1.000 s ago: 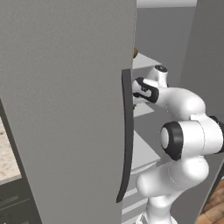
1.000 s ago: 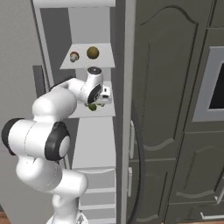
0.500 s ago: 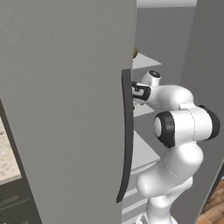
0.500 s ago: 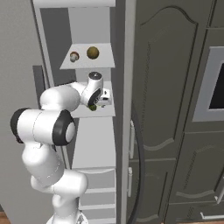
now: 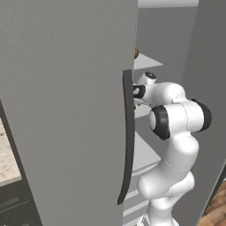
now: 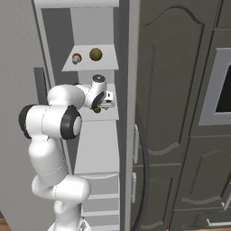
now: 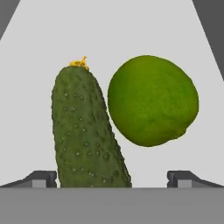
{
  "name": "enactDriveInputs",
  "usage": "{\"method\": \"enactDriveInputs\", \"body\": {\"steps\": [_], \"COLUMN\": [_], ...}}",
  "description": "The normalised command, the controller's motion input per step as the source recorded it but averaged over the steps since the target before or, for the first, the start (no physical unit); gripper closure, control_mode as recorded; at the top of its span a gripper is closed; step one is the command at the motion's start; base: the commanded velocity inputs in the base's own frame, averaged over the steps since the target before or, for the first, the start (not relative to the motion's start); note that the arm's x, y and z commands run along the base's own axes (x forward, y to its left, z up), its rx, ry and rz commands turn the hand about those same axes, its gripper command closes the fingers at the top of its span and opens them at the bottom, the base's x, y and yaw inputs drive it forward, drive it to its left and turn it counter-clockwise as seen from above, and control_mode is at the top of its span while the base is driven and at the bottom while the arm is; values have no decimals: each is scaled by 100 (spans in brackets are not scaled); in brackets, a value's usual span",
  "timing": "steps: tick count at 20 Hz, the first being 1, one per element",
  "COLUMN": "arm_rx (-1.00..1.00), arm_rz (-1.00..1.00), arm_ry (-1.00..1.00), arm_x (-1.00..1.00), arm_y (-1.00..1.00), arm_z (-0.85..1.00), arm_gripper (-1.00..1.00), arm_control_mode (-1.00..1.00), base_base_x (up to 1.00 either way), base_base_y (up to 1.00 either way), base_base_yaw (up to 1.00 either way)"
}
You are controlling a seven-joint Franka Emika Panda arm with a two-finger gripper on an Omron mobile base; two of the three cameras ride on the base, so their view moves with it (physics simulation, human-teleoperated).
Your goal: Take the lime and cucumber from the second highest rack and move them to the highest rack where the mushroom and potato are located, to maximize freezer space. Close the freezer door after rearranging.
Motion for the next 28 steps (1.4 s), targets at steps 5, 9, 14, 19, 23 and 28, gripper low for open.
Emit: {"method": "enactDriveInputs", "body": {"steps": [5, 9, 14, 19, 23, 28], "arm_rx": [0, 0, 0, 0, 0, 0], "arm_rz": [0, 0, 0, 2, 2, 0], "arm_ry": [0, 0, 0, -6, -14, -17], "arm_x": [0, -3, 0, 0, -2, -60], "arm_y": [5, 10, 21, 11, 2, -10], "arm_z": [-22, -26, -32, -18, -12, 0], "arm_gripper": [-100, -100, 100, 100, 100, 100], "arm_control_mode": [-100, -100, -100, -100, -100, -100], "base_base_x": [0, 0, 0, 0, 0, 0], "base_base_y": [0, 0, 0, 0, 0, 0], "base_base_yaw": [0, 0, 0, 0, 0, 0]}}
